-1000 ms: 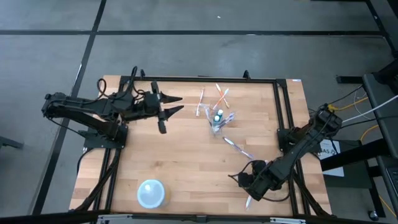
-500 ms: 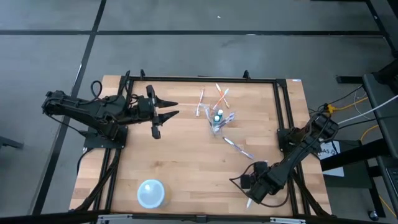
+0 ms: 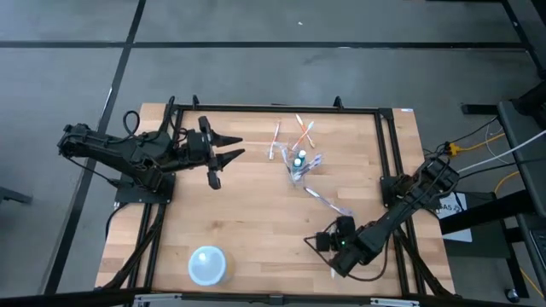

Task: Pick & Place toothbrushing station
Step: Put the orange toothbrush into the transparent organizer

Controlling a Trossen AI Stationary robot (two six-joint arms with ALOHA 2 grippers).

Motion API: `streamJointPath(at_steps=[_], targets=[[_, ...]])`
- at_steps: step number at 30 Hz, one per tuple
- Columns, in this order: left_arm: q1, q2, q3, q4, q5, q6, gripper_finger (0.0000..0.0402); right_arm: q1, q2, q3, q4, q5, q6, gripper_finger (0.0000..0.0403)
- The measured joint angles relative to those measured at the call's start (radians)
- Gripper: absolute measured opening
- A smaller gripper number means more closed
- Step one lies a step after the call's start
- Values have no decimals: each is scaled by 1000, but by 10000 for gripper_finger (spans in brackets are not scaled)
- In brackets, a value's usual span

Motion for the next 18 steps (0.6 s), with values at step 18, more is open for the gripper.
streamJointPath(at_steps=[18], targets=[[0, 0, 0, -4, -57, -74, 127, -309, 0, 253, -6, 658, -670, 0]])
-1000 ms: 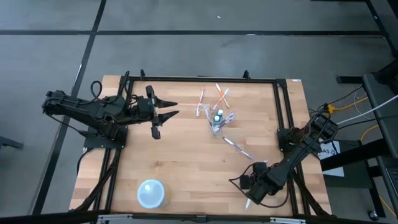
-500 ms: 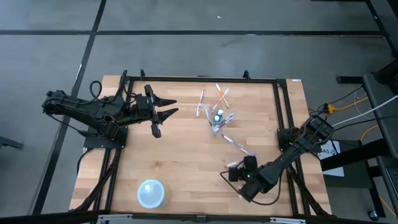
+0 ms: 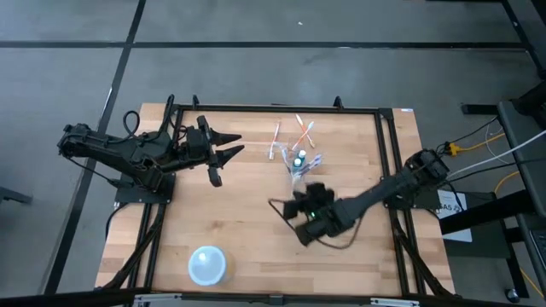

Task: Pick & Place toothbrushing station
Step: Put the orange toothbrush into the transparent organizer

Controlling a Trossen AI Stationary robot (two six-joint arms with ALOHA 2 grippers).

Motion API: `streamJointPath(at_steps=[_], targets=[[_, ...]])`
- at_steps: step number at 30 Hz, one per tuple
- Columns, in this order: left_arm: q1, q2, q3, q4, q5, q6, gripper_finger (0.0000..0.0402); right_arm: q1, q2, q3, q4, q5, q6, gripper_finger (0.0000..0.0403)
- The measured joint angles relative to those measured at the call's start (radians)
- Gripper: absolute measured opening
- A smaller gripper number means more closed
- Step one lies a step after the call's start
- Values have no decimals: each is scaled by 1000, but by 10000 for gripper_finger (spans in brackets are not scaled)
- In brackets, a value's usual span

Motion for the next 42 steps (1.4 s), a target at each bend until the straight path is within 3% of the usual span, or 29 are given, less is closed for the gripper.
streamJointPath(at_steps=[7, 13, 18, 21, 26, 33, 42], targets=[[-2, 0, 0, -2, -6, -39, 127, -195, -38, 27, 0, 84, -215, 0], [-32, 0, 0, -11, -73, -49, 127, -326, -204, 30, 64, 162, -524, 0], [-48, 0, 0, -17, -136, -49, 127, -442, -307, 32, 108, 162, -796, 0], [-50, 0, 0, -16, -156, -29, 127, -527, -302, 27, 144, 91, -943, 0], [-50, 0, 0, -14, -189, -25, 127, -632, -278, -112, 535, -85, -1185, 0], [-74, 0, 0, -6, -189, -73, 127, -713, -278, -291, 777, -199, -1203, 0], [-117, 0, 0, 1, -242, -120, 127, -712, -275, -547, 1137, -225, -1201, 0]])
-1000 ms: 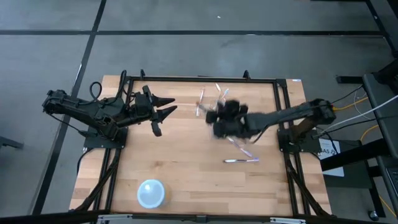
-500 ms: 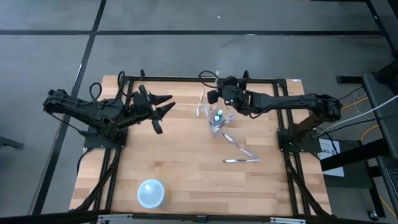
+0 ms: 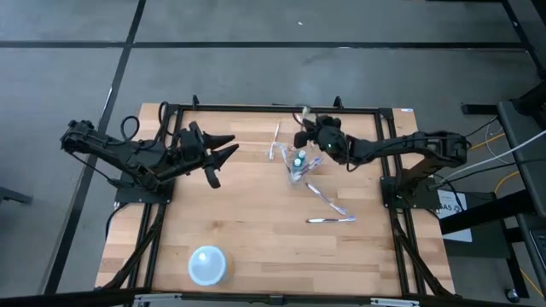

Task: Pick & Place toothbrushing station
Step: Put the orange toothbrush into the transparent organizer, then put the purple toothbrush into the transparent organizer

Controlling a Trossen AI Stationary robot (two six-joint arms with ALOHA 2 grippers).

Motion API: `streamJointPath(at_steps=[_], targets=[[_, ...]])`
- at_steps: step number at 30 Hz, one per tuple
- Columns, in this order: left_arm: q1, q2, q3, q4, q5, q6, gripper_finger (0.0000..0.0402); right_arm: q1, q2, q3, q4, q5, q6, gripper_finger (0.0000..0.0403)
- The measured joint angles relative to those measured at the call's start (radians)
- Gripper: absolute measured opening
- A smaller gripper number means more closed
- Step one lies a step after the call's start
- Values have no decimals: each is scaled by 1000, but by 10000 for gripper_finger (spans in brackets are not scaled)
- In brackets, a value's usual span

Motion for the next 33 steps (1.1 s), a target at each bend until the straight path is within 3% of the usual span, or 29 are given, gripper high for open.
streamJointPath(at_steps=[7, 15, 27, 33], targets=[[-19, 0, 0, 8, -33, -34, 127, 48, 5, -137, 123, 9, 40, 0], [-19, 0, 0, 8, -33, -24, 127, 118, 6, -157, 146, -54, 58, 7], [-19, 0, 0, 8, -22, 48, 127, 138, -40, -3, 152, -59, -24, 98], [-19, 0, 0, 8, -22, 77, 127, 121, -51, 64, -65, -72, 28, 111]])
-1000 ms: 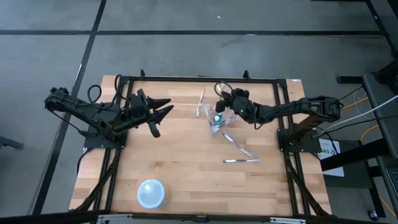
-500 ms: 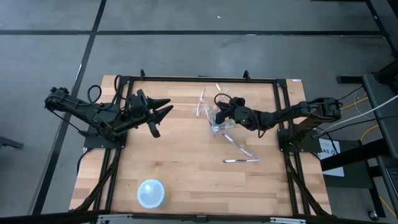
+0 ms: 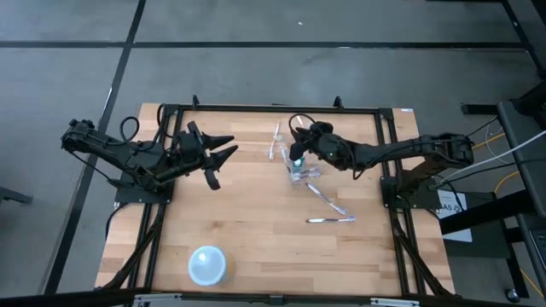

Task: Pick & Place toothbrushing station
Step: Put the purple toothbrush into the transparent organizer

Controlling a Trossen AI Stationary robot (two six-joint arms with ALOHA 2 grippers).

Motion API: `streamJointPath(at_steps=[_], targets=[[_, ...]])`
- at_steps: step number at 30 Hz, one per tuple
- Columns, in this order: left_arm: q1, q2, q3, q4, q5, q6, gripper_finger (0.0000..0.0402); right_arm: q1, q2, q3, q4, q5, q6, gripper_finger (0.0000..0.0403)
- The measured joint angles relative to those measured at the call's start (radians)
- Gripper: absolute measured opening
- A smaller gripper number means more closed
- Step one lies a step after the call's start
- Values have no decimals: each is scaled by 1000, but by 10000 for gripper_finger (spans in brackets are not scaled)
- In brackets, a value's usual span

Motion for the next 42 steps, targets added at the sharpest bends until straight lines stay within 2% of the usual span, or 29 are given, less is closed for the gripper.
streamJointPath(at_steps=[3, 7, 10, 14, 17, 21, 23, 25, 28, 33, 38, 42], targets=[[-3, 0, 0, 0, 0, 22, 127, 13, -34, 1, -39, -21, 22, 111], [-7, -5, 0, -1, -3, 40, 127, 61, -160, 3, -137, -40, 69, 112], [-7, -16, 0, -14, -33, 57, 127, 139, -275, 3, -321, -79, 153, 112], [-7, -38, 0, -23, -72, 124, 127, 325, -382, 3, -604, -173, 351, 110], [-7, -54, 0, -32, -104, 153, 127, 492, -407, 4, -796, -223, 617, 105], [-5, -78, 0, -30, -145, 179, 127, 672, -381, 3, -971, -253, 1124, 96], [-5, -88, 0, -31, -156, 183, 127, 719, -360, 3, -1019, -257, 1362, 91], [-5, -95, 0, -30, -157, 183, 127, 734, -329, 3, -1053, -313, 1574, 85], [-5, -101, 0, -30, -149, 180, 127, 740, -261, 2, -1099, -427, 1776, 76], [-5, -105, 0, -24, -95, 177, 127, 725, -158, 3, -1014, -474, 1856, 69], [-5, -112, 0, -23, -19, 151, 127, 722, -70, 2, -1093, -545, 1883, 68], [-5, -113, 0, -12, 32, 151, 127, 713, -23, 2, -1092, -528, 1867, 68]])
